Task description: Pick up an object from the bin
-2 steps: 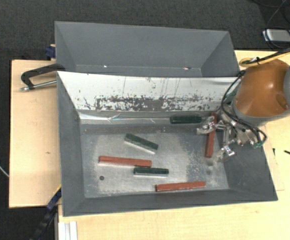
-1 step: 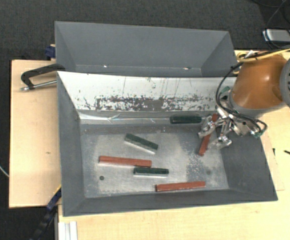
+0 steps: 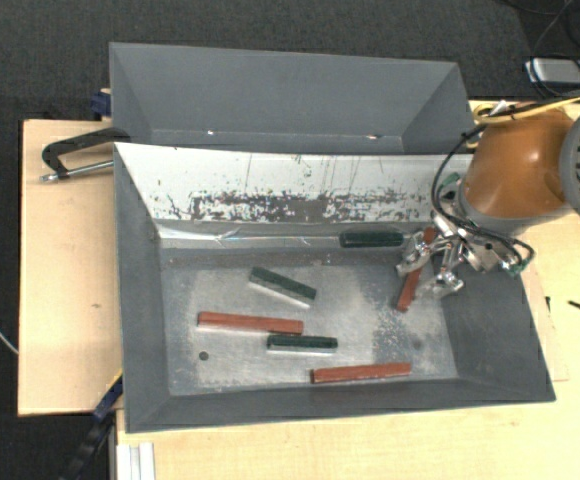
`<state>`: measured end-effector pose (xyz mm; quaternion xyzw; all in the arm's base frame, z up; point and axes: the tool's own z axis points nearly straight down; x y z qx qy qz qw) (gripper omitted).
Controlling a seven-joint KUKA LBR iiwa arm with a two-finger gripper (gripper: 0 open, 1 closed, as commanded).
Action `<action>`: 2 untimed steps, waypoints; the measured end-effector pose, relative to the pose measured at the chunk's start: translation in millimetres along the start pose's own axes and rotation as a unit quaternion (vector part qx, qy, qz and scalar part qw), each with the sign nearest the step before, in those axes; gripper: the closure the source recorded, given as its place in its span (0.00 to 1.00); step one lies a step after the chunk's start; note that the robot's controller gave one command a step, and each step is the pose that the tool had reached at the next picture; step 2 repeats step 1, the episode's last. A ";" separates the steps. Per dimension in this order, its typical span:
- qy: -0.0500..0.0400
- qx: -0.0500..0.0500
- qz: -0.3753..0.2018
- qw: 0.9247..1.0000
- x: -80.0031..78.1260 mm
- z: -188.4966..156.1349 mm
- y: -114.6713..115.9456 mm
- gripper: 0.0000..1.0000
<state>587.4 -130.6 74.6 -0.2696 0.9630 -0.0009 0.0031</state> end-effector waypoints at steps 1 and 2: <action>0.000 -0.001 -0.029 1.000 -1.9 -210.4 -3.4 1.00; 0.000 -0.001 -0.029 1.000 -1.9 -210.4 -3.4 1.00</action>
Offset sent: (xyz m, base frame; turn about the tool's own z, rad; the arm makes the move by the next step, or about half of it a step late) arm 0.0000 0.0000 0.0000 0.0000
